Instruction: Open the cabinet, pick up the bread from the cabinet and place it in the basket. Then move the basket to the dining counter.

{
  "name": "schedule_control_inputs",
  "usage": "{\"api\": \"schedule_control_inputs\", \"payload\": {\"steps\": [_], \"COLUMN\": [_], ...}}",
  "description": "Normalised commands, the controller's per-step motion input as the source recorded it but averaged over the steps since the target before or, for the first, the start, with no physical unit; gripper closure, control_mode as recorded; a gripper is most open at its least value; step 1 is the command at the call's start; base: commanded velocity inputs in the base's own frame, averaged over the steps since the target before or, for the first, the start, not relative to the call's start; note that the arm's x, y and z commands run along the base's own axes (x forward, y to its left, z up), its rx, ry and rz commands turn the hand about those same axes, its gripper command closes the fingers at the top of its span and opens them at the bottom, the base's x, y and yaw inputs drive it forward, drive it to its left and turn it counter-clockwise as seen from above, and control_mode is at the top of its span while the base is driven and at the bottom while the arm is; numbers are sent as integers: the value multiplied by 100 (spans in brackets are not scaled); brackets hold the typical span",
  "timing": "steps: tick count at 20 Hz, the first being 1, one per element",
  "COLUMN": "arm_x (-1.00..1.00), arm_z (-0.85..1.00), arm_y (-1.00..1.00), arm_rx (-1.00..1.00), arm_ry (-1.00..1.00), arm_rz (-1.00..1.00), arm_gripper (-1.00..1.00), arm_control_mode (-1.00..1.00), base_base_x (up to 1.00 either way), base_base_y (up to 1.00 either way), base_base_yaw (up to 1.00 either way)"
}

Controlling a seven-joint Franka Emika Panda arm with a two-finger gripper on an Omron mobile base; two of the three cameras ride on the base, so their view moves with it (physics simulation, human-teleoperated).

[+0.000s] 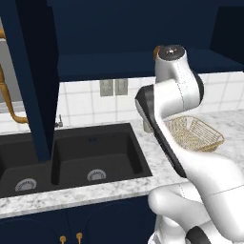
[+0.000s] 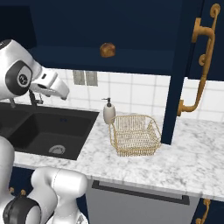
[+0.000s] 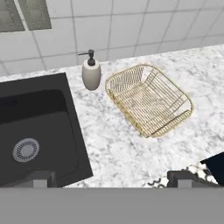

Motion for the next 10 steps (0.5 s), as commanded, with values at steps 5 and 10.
{"api": "schedule_control_inputs", "payload": {"steps": [5, 10], "arm_x": [5, 51], "arm_z": [52, 82], "arm_y": [-57, -52], "arm_rx": [1, 0], "arm_ry": [-40, -14], "arm_rz": [-20, 2], "arm_gripper": [-100, -100], "arm_control_mode": [-100, -100], "base_base_x": [0, 0], "base_base_y": [0, 0], "base_base_yaw": [0, 0]}}
